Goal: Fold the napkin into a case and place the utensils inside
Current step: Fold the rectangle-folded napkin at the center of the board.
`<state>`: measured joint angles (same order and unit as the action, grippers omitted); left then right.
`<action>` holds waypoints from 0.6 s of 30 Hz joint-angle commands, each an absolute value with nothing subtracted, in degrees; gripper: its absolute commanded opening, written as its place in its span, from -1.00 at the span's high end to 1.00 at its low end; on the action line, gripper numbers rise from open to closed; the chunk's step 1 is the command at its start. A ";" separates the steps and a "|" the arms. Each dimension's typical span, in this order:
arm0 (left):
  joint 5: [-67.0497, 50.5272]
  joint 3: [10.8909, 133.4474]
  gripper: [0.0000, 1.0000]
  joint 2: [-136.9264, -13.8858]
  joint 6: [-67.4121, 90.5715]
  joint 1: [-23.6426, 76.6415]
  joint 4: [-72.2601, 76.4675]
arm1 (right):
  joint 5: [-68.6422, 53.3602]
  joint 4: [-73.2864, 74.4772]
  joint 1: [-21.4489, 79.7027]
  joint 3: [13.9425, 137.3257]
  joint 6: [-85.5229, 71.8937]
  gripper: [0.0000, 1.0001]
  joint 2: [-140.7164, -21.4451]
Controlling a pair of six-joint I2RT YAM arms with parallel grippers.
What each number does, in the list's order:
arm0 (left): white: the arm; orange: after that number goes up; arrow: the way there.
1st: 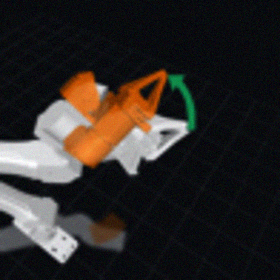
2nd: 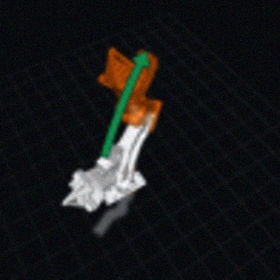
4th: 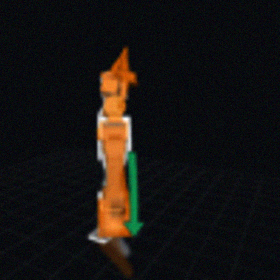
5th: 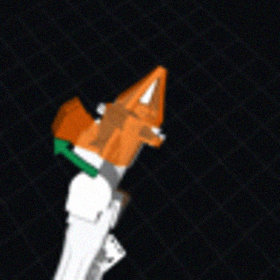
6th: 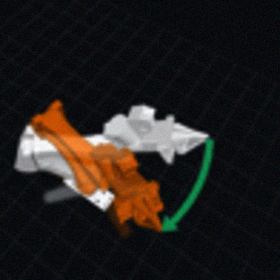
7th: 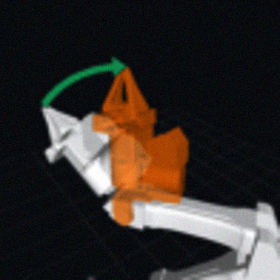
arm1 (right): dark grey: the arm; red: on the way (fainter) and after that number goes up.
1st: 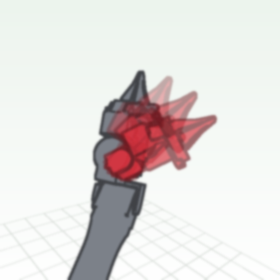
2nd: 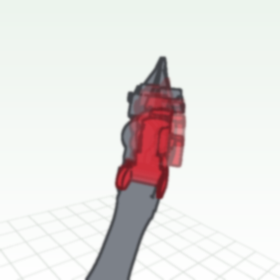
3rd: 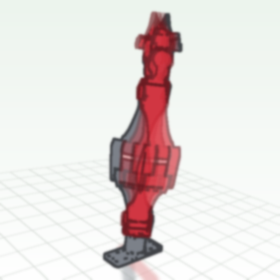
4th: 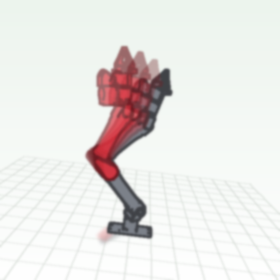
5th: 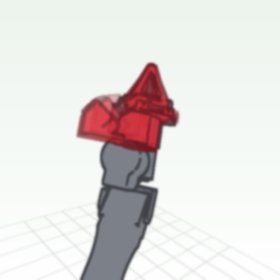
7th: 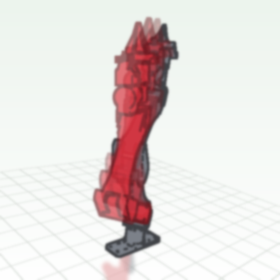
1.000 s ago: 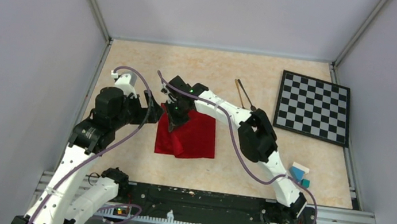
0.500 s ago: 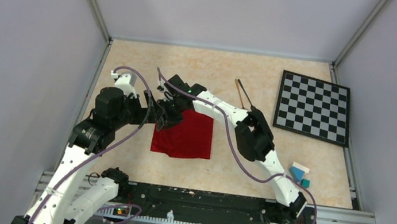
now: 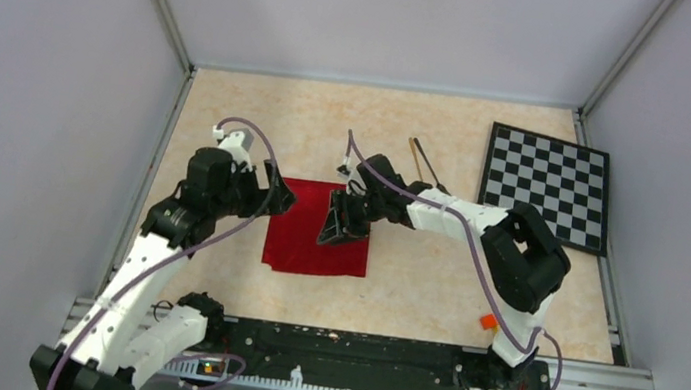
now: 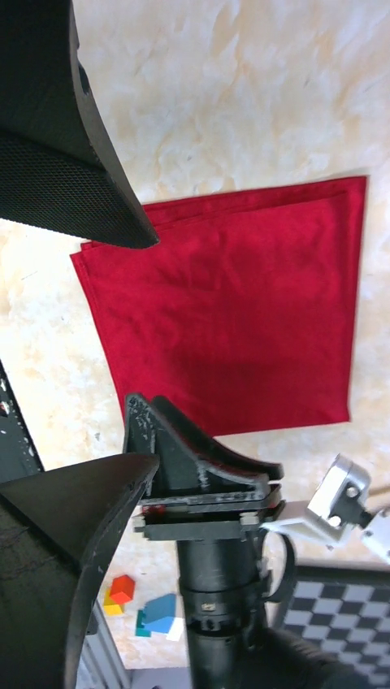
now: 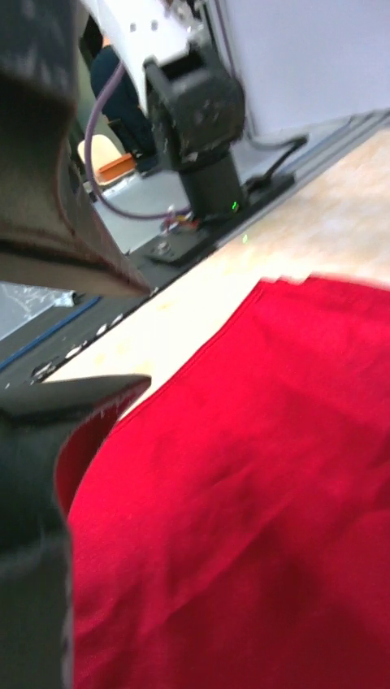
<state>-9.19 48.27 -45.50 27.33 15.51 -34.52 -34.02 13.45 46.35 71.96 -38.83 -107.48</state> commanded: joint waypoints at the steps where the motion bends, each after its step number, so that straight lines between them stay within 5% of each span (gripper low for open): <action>1: -13.74 46.94 -0.98 -51.05 29.00 15.28 -29.86 | -30.53 9.91 47.37 64.25 -37.14 0.28 -105.09; 10: -15.70 46.98 -0.97 -55.68 29.96 15.29 -27.74 | -11.99 18.50 44.00 57.69 -30.08 0.60 -105.11; 15: -14.27 48.28 -0.97 -58.42 29.73 15.29 -26.70 | 12.71 23.85 41.12 65.96 -16.83 0.63 -107.01; 18: -14.90 51.04 -0.97 -64.30 28.97 13.95 -25.40 | 15.06 26.39 41.02 78.18 -10.72 0.60 -110.18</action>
<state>-14.52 47.00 -58.89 29.47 15.33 -29.52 -2.31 20.64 42.59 66.72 -23.38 -105.91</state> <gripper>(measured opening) 0.987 0.187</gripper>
